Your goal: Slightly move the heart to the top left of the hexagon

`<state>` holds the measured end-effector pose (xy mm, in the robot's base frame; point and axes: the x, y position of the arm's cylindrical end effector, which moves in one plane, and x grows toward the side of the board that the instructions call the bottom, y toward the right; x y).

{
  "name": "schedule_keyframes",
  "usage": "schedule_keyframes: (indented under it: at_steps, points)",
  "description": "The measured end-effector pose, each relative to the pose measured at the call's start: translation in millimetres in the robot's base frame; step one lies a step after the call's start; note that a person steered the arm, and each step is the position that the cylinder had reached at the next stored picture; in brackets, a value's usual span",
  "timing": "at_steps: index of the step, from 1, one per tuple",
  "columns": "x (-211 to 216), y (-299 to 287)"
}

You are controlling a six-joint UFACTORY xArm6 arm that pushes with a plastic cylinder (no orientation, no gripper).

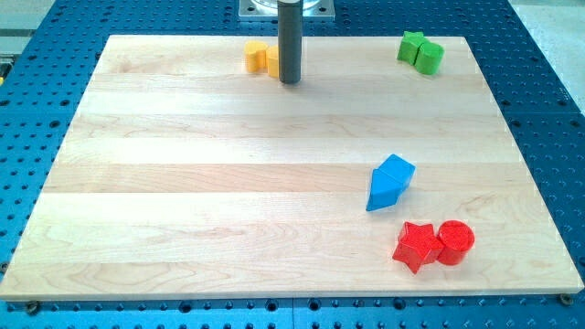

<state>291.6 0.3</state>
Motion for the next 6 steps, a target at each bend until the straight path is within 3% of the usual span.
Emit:
schedule_keyframes:
  at_steps: [1,2,3,6]
  points:
    - [17,-3]
    - [42,-63]
    - [26,-103]
    - [-14,-67]
